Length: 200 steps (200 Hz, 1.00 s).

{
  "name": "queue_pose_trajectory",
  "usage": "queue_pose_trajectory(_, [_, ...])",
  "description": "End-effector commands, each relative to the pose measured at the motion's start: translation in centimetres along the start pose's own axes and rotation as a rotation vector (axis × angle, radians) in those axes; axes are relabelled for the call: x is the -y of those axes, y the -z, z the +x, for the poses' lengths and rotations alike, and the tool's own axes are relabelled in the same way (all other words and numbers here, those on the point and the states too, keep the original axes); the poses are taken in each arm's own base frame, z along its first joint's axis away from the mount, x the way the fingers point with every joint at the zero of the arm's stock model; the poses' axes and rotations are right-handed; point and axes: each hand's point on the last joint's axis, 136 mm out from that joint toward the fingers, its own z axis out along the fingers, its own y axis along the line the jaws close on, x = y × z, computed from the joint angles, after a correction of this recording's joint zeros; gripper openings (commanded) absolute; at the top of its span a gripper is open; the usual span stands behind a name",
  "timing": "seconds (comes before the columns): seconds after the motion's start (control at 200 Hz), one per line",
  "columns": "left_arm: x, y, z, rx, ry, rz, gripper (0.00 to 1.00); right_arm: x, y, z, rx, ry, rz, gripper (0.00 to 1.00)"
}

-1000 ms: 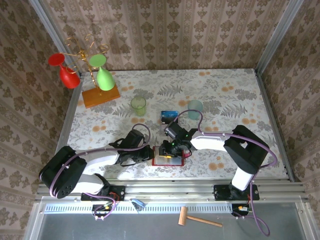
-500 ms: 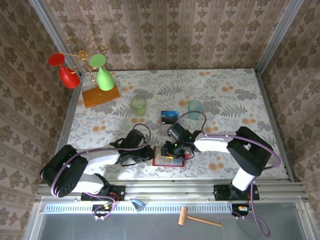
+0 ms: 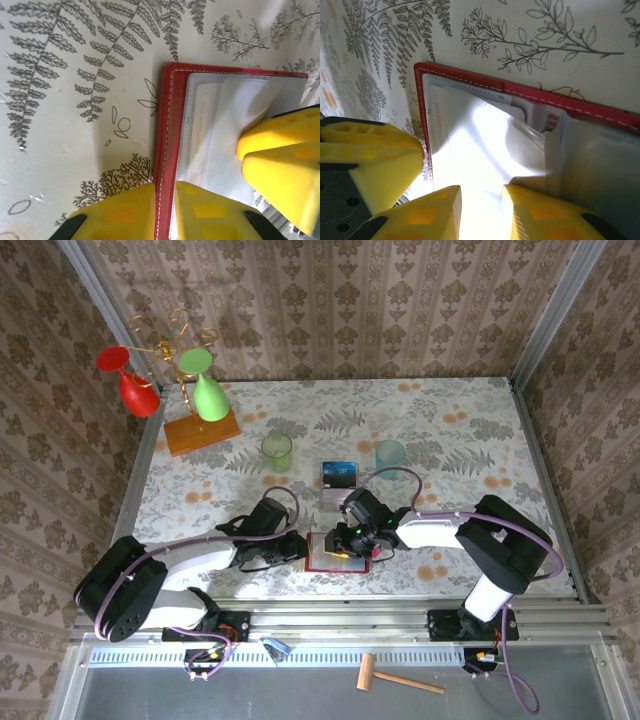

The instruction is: Take the credit cards out of the card holder

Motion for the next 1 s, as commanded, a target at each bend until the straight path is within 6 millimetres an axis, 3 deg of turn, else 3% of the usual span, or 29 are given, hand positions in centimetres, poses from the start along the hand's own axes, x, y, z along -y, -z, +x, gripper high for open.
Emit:
queue_pose_trajectory(0.0, [2.2, 1.0, -1.1, 0.029, 0.003, 0.048, 0.22, 1.7, -0.1, 0.3, 0.004, -0.04, 0.021, 0.29])
queue_pose_trajectory(0.195, [4.0, 0.8, -1.4, 0.023, 0.02, 0.116, 0.27, 2.3, -0.3, 0.4, 0.005, -0.057, -0.007, 0.29])
queue_pose_trajectory(0.63, [3.6, -1.3, -0.9, -0.022, 0.071, 0.107, 0.34, 2.9, -0.4, 0.4, 0.018, -0.083, -0.067, 0.28])
queue_pose_trajectory(0.995, [4.1, -1.8, -0.9, -0.039, 0.07, 0.111, 0.26, 3.2, -0.4, 0.5, 0.016, -0.092, -0.086, 0.28])
